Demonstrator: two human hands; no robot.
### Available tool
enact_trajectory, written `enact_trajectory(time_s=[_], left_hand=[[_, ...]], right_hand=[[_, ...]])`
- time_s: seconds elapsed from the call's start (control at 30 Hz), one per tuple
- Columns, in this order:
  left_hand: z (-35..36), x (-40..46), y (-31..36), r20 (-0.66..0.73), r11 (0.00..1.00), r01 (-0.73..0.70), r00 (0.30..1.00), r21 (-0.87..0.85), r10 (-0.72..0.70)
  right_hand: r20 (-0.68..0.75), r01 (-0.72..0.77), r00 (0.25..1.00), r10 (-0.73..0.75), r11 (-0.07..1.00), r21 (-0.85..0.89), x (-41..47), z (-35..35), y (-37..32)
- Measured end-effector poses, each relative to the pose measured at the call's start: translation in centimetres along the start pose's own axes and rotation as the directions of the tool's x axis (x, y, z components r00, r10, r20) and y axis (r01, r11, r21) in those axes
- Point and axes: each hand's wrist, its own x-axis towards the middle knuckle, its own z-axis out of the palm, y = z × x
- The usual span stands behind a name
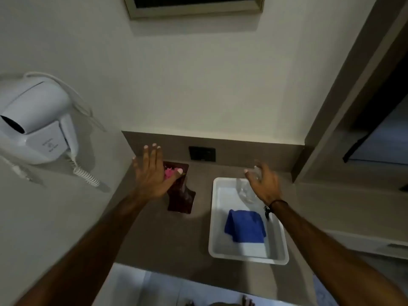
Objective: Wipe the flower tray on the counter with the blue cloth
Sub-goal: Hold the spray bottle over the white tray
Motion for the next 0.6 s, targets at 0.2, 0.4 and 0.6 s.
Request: enact_trajectory(time_s=[0.2,0.4,0.6], left_hand=[[3.4,-2.3,-0.6,0.039,0.974,0.203,0.979,-0.102,-0.200],[5.8,-3.1,-0.3,0.129,0.908,0.361,0.932,-0.213,-0.340],[5.7,-3.5,0.3,0.196,0.895,0.392,0.914,-0.214,-0.354]], right_hand=[[-0.025,-0.226,0.964,0.264,0.869,0.440,-0.6,2.4,0.5],[-0.010,-0.191,0.976,0.219,0.872,0.451,1.0,3.9,1.1],[0.059,-0.203,0.978,0.200,0.853,0.480,2.9,4.2,0.3]])
